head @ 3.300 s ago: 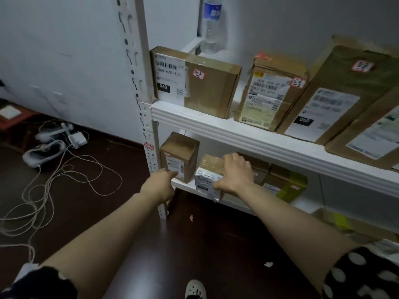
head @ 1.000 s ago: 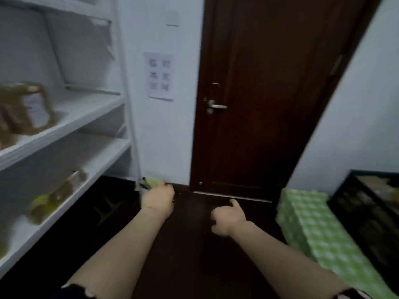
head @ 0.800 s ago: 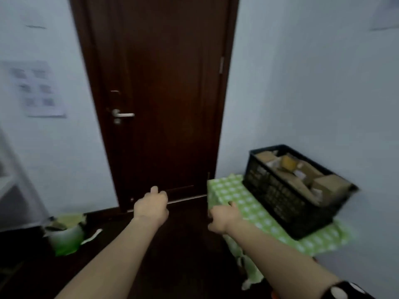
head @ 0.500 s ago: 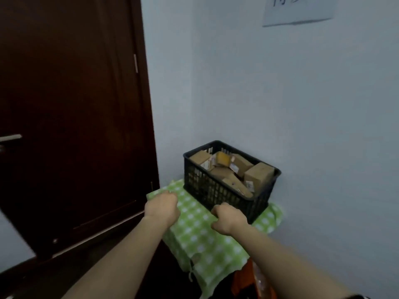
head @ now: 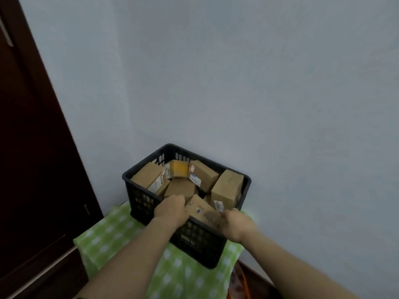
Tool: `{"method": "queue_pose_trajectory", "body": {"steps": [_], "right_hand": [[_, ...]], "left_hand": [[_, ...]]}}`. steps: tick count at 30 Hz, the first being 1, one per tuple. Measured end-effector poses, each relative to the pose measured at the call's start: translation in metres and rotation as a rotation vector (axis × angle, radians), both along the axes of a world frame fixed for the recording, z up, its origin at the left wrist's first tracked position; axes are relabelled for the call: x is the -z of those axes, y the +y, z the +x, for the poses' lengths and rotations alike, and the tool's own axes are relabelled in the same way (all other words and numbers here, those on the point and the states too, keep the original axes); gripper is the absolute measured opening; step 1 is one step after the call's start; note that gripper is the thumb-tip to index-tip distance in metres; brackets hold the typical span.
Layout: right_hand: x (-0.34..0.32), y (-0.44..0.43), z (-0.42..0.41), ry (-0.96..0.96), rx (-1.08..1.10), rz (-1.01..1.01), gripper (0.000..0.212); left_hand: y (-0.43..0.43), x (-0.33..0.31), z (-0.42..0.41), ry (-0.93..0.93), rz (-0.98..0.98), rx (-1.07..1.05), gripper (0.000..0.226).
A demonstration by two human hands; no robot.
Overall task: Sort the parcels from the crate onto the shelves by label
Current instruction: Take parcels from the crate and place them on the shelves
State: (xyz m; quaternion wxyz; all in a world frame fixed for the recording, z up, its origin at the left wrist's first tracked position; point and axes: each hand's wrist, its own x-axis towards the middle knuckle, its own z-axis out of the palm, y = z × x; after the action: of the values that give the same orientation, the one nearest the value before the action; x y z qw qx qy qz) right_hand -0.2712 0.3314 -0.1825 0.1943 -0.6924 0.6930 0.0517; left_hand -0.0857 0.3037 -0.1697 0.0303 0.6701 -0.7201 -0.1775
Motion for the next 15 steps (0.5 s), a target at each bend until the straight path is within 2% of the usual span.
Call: {"method": "queue_pose_trajectory", "body": {"steps": [3,8,13,15], "right_hand": [[0.004,-0.037,-0.016,-0.049,0.093,0.006,0.038],[0.016,-0.070,-0.047,-0.110,0.192,0.003,0.034],[0.029,-0.108,-0.087,-0.179,0.228,-0.036,0.045],[0.036,-0.120,-0.102,-0.208,0.216,-0.039,0.046]], "left_hand": [[-0.046,0.004,-0.021,0.042,0.029,0.055,0.018],[-0.092,0.021,-0.073,0.074,0.086,0.148,0.040],[-0.129,0.046,-0.133,0.050,0.169,0.062,0.106],[-0.142,0.060,-0.152,0.036,0.214,0.001,0.122]]}}
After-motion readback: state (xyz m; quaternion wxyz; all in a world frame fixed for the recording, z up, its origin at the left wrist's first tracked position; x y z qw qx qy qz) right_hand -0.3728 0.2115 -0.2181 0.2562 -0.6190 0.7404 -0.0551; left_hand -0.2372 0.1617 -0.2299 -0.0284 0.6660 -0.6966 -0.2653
